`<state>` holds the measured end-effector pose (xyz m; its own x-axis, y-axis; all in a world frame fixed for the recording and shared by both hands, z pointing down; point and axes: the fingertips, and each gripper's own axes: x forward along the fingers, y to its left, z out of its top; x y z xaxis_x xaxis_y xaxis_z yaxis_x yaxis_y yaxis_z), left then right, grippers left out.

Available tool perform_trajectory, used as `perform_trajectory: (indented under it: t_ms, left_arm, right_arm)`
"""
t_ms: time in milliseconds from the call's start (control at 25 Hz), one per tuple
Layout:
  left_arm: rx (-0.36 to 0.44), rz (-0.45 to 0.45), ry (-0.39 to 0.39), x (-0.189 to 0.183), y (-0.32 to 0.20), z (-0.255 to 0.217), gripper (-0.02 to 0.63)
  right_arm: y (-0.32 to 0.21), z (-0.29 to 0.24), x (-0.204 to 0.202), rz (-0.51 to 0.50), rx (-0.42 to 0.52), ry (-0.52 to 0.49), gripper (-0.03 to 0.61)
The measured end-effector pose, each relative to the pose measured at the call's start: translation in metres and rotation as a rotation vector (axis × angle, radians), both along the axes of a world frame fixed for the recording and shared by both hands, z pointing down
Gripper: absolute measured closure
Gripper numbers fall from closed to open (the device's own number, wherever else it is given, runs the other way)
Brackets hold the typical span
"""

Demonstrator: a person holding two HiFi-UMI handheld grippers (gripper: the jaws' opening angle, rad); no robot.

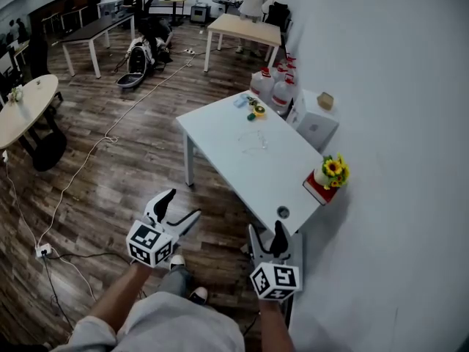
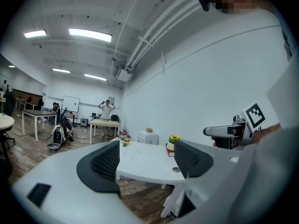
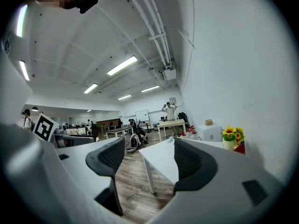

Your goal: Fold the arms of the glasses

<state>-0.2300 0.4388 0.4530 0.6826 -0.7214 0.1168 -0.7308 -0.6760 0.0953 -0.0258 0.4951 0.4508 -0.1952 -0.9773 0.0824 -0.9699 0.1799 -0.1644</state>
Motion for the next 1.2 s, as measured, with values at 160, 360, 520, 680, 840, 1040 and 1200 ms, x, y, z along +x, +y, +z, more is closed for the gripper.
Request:
perform_trajectory:
  t_ms: [160,360,520,680,840,1040,1200]
  left_arm:
    - [-0.010,0.011,-0.008,0.006,-0.009,0.003,0.267]
    - [-0.033,0.017,-0.009,0.011,-0.040,0.012,0.267]
    - [-0.040,0.033,-0.008,0.025,-0.080,0.016,0.267]
    - [-0.047,0.055,-0.004,0.039,-0.129,0.019,0.267]
    - [-0.052,0.075,-0.002,0.053,-0.194,0.018,0.267]
    - [-0.064,0.101,-0.004,0.063,-0.274,0.018,0.267]
    - [-0.041,0.107,-0.002,0.059,-0.332,0.010,0.267]
  right_arm:
    - [-0.007,0.005,0.008,0.014,-0.014,-0.013,0.259]
    - [-0.032,0.011,0.012,0.024,-0.027,-0.018,0.262]
    - [-0.068,0.014,0.023,0.035,-0.032,-0.025,0.264]
    - [-0.113,0.015,0.034,0.052,-0.039,-0.023,0.267]
    - [-0.175,0.014,0.043,0.064,-0.048,-0.018,0.268]
    - [-0.251,0.010,0.050,0.087,-0.065,-0.021,0.270]
    - [-0.308,0.001,0.048,0.103,-0.049,-0.022,0.270]
